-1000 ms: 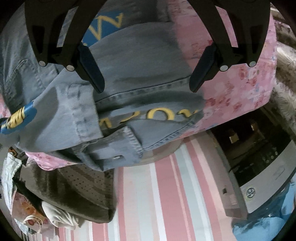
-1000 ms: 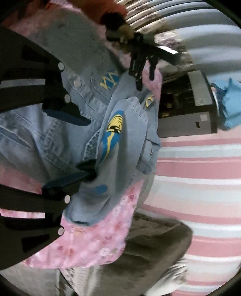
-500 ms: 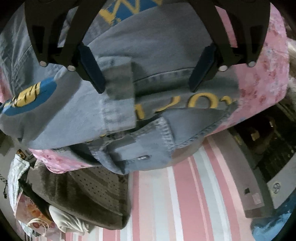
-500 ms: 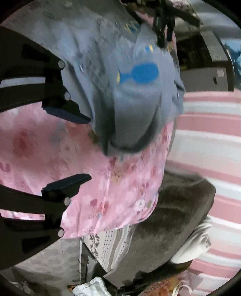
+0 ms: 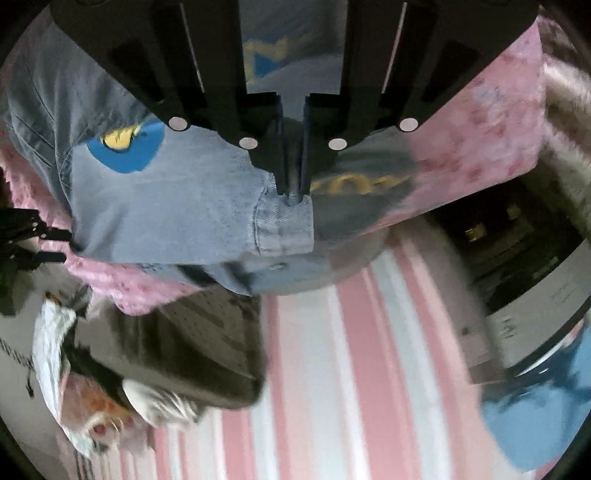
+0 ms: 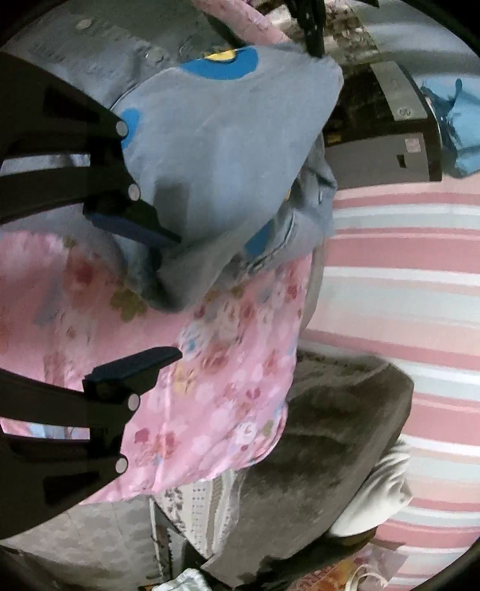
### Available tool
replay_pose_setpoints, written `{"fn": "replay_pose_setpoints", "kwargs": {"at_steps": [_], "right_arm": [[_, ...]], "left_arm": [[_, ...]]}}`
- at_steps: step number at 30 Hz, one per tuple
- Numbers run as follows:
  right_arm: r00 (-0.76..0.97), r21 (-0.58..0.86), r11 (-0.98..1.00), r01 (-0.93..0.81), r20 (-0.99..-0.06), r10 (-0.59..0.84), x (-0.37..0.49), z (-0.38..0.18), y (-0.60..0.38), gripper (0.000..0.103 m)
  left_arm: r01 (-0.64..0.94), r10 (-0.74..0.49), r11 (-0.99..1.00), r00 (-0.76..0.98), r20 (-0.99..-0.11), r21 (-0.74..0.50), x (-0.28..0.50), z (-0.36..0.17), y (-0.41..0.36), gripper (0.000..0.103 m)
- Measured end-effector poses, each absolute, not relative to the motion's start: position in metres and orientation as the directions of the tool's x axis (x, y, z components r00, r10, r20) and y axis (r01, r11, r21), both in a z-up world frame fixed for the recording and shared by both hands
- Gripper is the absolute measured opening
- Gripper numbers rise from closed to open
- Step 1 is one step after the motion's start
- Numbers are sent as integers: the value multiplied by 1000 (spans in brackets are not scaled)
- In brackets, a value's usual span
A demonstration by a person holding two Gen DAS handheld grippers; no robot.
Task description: Fold large clothes
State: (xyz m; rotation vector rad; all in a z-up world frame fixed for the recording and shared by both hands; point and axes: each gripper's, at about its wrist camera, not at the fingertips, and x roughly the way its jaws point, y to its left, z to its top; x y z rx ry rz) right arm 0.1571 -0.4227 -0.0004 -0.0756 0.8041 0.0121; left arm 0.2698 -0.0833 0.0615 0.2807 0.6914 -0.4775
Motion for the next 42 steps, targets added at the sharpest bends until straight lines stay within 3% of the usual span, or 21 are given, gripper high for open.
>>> {"fn": "replay_pose_setpoints", "kwargs": {"at_steps": [3, 5, 6, 9, 13, 16, 18, 21, 31, 33, 35, 37, 38, 39, 42], "right_arm": [[701, -58, 995, -76, -713, 12, 162, 3, -407, 57], [704, -58, 994, -98, -710, 28, 165, 6, -396, 60], [705, -64, 993, -104, -709, 28, 166, 6, -391, 60], [701, -104, 988, -115, -713, 6, 174, 5, -379, 60], [699, -92, 988, -121, -715, 19, 181, 7, -373, 60], [695, -97, 988, -122, -719, 16, 182, 8, -371, 60], [696, -91, 987, -132, -717, 27, 182, 9, -370, 60], [702, -88, 986, -142, -711, 38, 180, 12, -368, 60], [696, -69, 981, -181, -714, 79, 188, 20, -362, 59], [682, -70, 978, -198, -726, 86, 194, 18, -360, 56], [663, -51, 975, -219, -740, 110, 199, 14, -360, 46], [657, -48, 974, -224, -745, 114, 201, 12, -360, 36], [655, -44, 972, -230, -746, 121, 201, 12, -360, 30], [657, -39, 973, -229, -744, 125, 201, 13, -361, 23], [676, -17, 976, -216, -725, 137, 199, 21, -367, 18]], "left_arm": [[457, -318, 887, 706, -633, 64, 261, 70, -36, 7], [428, -340, 903, 655, -675, -40, 267, 57, -4, 7], [398, -332, 914, 624, -707, -78, 270, 42, 10, 2], [311, -207, 950, 610, -765, -10, 276, 5, 31, 0], [273, -191, 962, 573, -797, -34, 278, -21, 49, 1], [285, -191, 958, 585, -788, -21, 275, -19, 49, 11], [292, -189, 956, 605, -774, -5, 273, -13, 41, 37], [309, -180, 950, 649, -739, 39, 271, 0, 23, 56], [425, -256, 905, 601, -757, 31, 294, 5, -47, 63], [440, -262, 898, 578, -773, 24, 303, 0, -59, 63], [480, -285, 877, 517, -807, -3, 315, -10, -73, 63], [485, -268, 874, 513, -815, 18, 319, -16, -83, 50], [497, -271, 868, 518, -812, 27, 320, -15, -87, 28], [505, -283, 863, 515, -809, 20, 320, -14, -89, 13], [526, -338, 850, 518, -785, -19, 317, 3, -91, 6]]}}
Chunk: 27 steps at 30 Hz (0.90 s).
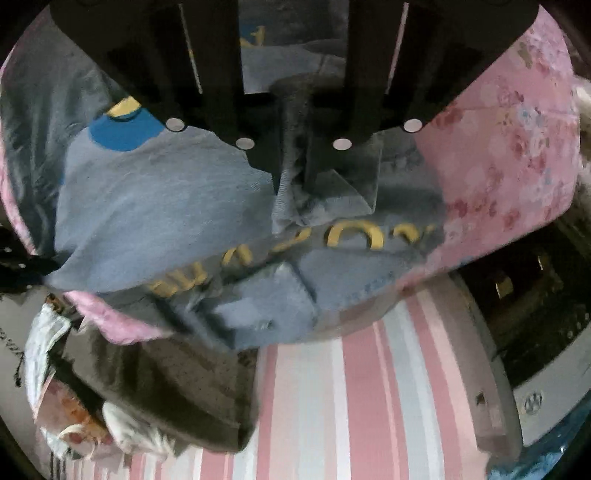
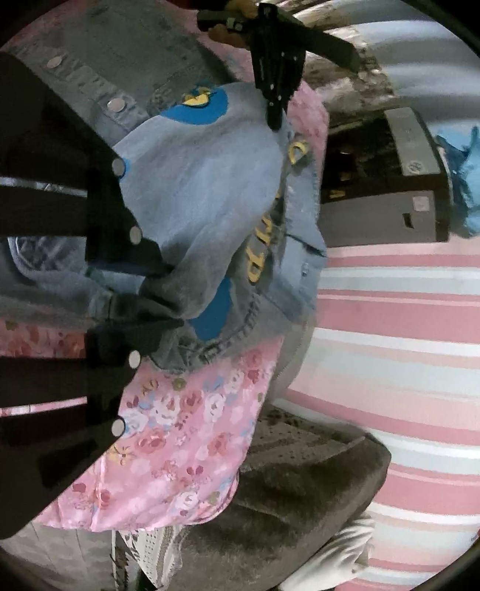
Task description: Fold large clothes
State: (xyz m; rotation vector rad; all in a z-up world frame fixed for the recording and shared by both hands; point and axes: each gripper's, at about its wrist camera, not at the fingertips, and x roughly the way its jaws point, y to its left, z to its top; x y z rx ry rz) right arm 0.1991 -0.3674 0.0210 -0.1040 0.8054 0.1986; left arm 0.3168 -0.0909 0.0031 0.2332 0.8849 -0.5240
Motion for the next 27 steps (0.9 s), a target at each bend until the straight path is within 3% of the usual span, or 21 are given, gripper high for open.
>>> {"fn": "replay_pose_setpoints", "kwargs": {"at_steps": [9, 15, 18, 23, 27], "right_arm": [[775, 104, 982, -160, -603, 190, 187, 56, -396, 17], [781, 127, 965, -229, -568, 260, 181, 61, -380, 17], [750, 90, 955, -283, -600, 279, 175, 52, -357, 17], [692, 11, 938, -347, -672, 264, 156, 23, -328, 18], [664, 23, 942, -335, -704, 253, 147, 3, -333, 18]], "left_arm": [[509, -430, 861, 703, -566, -22, 300, 108, -87, 6], [427, -312, 885, 841, -443, 187, 287, 140, -96, 7], [403, -274, 893, 840, -468, 199, 290, 127, -81, 7], [409, -296, 911, 730, -616, 46, 284, 61, -37, 7], [433, -329, 901, 655, -680, -19, 255, 13, -21, 6]]}}
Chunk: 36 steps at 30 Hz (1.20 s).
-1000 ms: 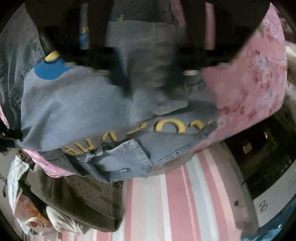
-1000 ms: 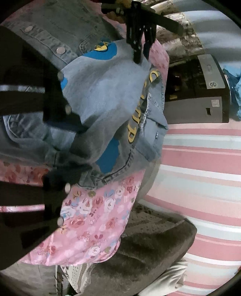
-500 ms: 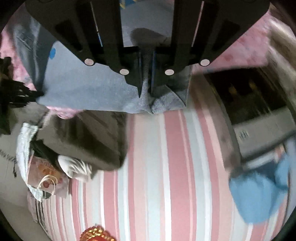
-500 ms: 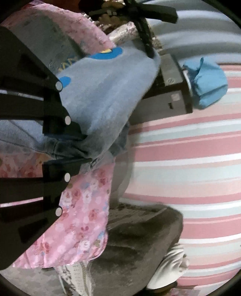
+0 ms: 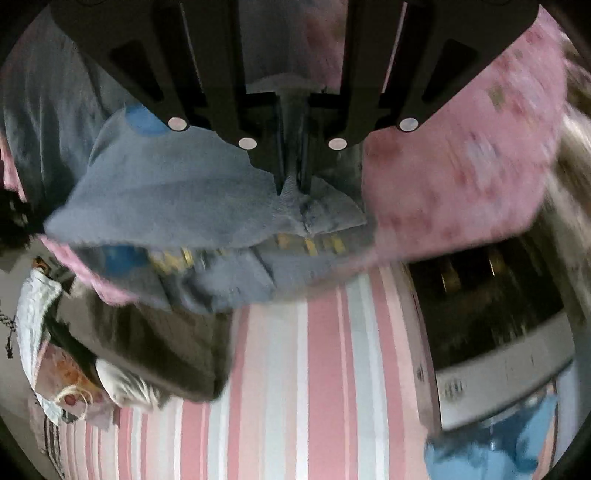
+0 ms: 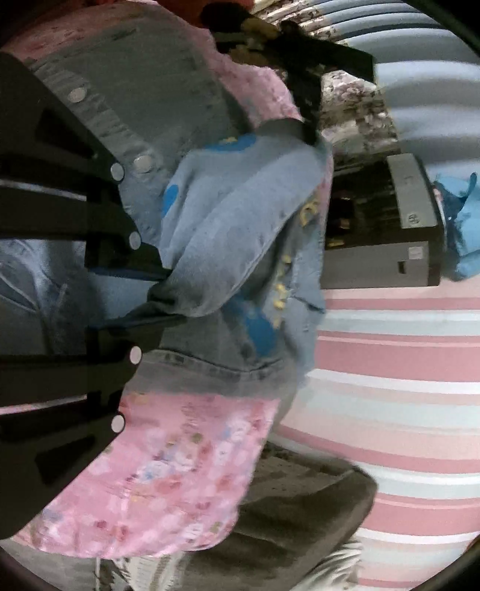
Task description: Fold large clothes
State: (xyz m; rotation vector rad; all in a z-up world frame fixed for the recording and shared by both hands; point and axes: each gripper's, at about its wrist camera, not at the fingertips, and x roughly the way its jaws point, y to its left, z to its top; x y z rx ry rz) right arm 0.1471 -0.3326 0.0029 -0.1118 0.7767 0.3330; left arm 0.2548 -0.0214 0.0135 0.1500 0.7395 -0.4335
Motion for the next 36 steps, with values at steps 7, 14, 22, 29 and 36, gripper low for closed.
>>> {"fn": "replay_pose_setpoints", "kwargs": {"at_steps": [7, 14, 22, 29, 36], "right_arm": [[611, -37, 952, -305, -774, 165, 142, -23, -341, 18], [594, -8, 951, -309, -782, 187, 141, -6, -346, 28], [629, 85, 945, -315, -727, 275, 136, 30, -360, 39], [635, 28, 951, -307, -738, 227, 188, 39, -348, 38], [538, -22, 939, -343, -824, 178, 258, 6, -317, 54]], "left_arm": [[507, -449, 849, 542, -710, -150, 220, -7, -16, 7], [483, -421, 864, 543, -726, -140, 210, 0, 2, 52], [467, -372, 881, 578, -726, -80, 232, 26, 14, 65], [503, -399, 858, 530, -749, -101, 268, 24, -23, 67], [534, -357, 845, 505, -786, -41, 273, 1, -55, 55]]}}
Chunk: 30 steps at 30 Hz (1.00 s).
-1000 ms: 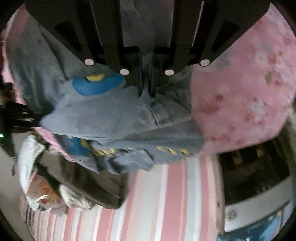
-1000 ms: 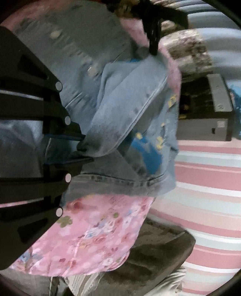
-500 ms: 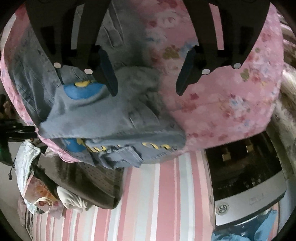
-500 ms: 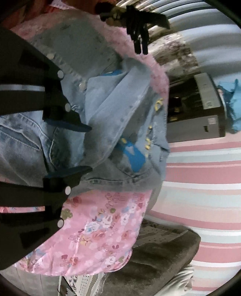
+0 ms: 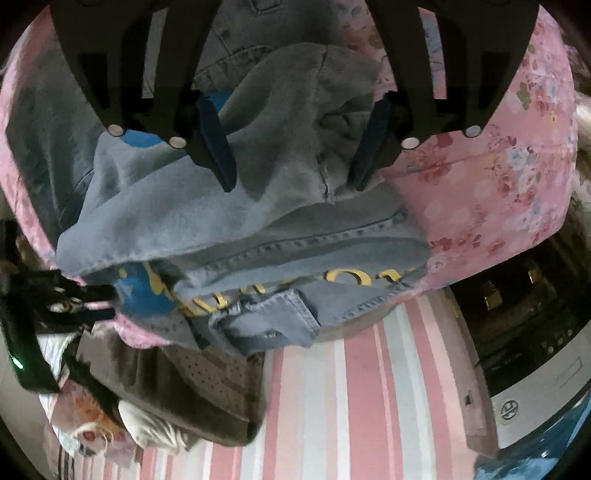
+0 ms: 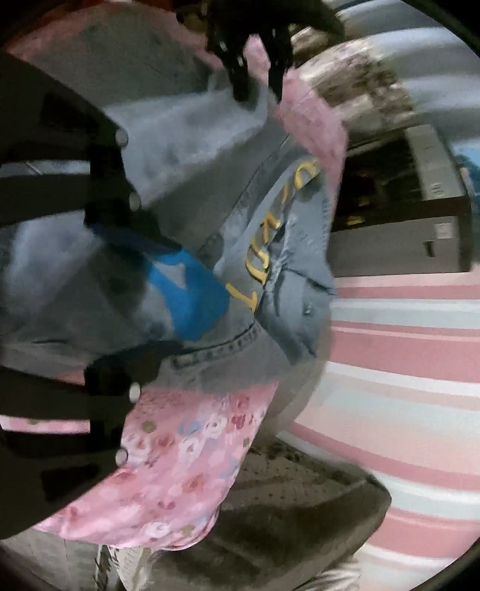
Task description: Fold large clothes
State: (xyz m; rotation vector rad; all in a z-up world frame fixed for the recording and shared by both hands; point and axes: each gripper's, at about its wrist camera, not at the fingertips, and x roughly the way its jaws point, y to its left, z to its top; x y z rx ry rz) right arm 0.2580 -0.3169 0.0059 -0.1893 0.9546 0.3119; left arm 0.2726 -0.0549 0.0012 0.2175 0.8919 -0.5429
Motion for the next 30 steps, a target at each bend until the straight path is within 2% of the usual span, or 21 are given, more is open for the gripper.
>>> {"fn": "replay_pose_setpoints", "kwargs": {"at_steps": [1, 2, 3, 5, 7, 9, 11, 14, 17, 20, 23, 26, 30], "right_arm": [[520, -37, 938, -346, -839, 159, 265, -4, -312, 56], [511, -53, 937, -345, -848, 140, 270, -11, -310, 61], [506, -75, 937, -341, -854, 116, 273, -19, -307, 63], [507, -87, 940, -331, -856, 100, 275, -28, -307, 60], [498, -82, 940, -331, -861, 100, 275, -35, -304, 41], [505, -111, 936, -335, -859, 79, 274, -34, -301, 17], [540, -107, 939, -327, -836, 93, 270, -26, -304, 7], [628, -114, 951, -289, -772, 98, 261, -3, -314, 5], [724, -63, 979, -193, -682, 98, 253, 29, -342, 5], [766, -3, 996, -90, -639, 67, 259, 41, -372, 5], [797, 59, 998, -18, -601, 49, 259, 37, -387, 5], [799, 104, 994, 28, -600, 40, 262, 23, -393, 5], [759, 97, 994, 57, -651, 20, 266, -1, -395, 5]], "left_arm": [[538, -348, 843, 502, -792, -30, 271, -3, -57, 50], [541, -345, 841, 495, -798, -28, 271, -6, -58, 41], [544, -342, 838, 483, -806, -29, 271, -12, -57, 38], [546, -339, 838, 485, -806, -24, 271, -14, -56, 32], [546, -344, 837, 490, -801, -26, 273, -14, -55, 25], [542, -353, 839, 491, -797, -38, 278, -13, -55, 16], [538, -354, 842, 501, -790, -36, 281, -10, -57, 13], [546, -372, 838, 542, -754, -20, 279, 7, -60, 12], [549, -398, 836, 631, -666, 21, 273, 45, -59, 12], [549, -424, 834, 699, -576, 51, 273, 81, -54, 12], [539, -408, 828, 768, -493, 155, 270, 98, -52, 12], [576, -419, 800, 738, -528, 170, 269, 78, -43, 12], [671, -421, 724, 613, -669, 159, 247, 7, -31, 13]]}}
